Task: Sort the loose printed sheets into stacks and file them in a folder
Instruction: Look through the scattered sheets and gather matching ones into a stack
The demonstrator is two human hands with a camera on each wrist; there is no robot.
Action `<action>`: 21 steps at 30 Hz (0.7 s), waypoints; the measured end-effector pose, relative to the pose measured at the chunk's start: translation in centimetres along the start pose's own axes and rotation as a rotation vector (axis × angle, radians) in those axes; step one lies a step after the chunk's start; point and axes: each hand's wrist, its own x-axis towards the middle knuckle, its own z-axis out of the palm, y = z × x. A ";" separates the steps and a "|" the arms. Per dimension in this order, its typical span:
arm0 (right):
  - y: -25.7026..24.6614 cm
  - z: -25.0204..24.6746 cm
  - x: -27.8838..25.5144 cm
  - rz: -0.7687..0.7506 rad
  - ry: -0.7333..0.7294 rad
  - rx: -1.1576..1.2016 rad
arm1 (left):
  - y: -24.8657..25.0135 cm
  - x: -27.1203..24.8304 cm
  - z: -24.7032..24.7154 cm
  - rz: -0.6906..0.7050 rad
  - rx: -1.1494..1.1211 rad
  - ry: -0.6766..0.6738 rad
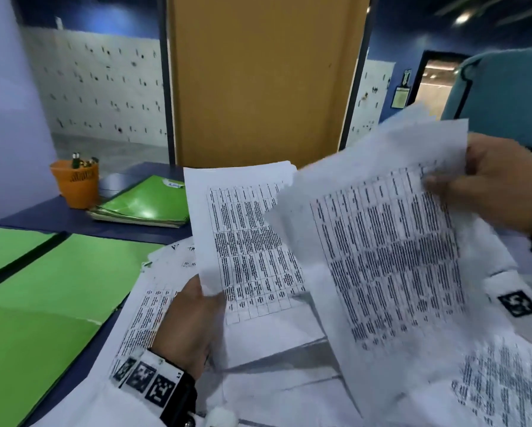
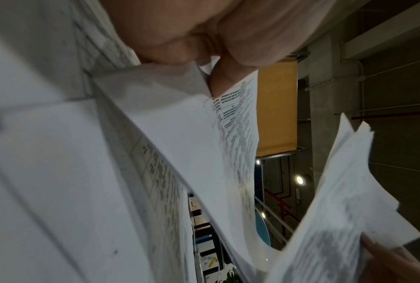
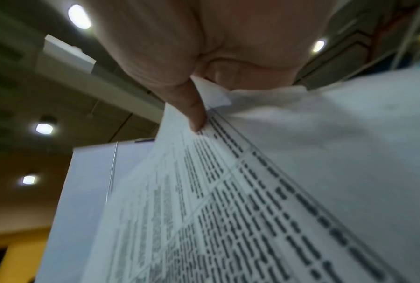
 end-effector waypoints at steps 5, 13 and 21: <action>-0.1 1.6 3.0 0.170 0.089 0.185 | 0.9 -0.8 0.4 0.041 -0.021 -0.020; 1.5 6.6 4.6 0.373 0.176 0.539 | 1.9 -1.7 1.0 0.009 -0.119 -0.181; 3.8 11.1 3.7 0.627 0.216 0.682 | 1.3 -1.2 0.7 0.070 0.076 -0.193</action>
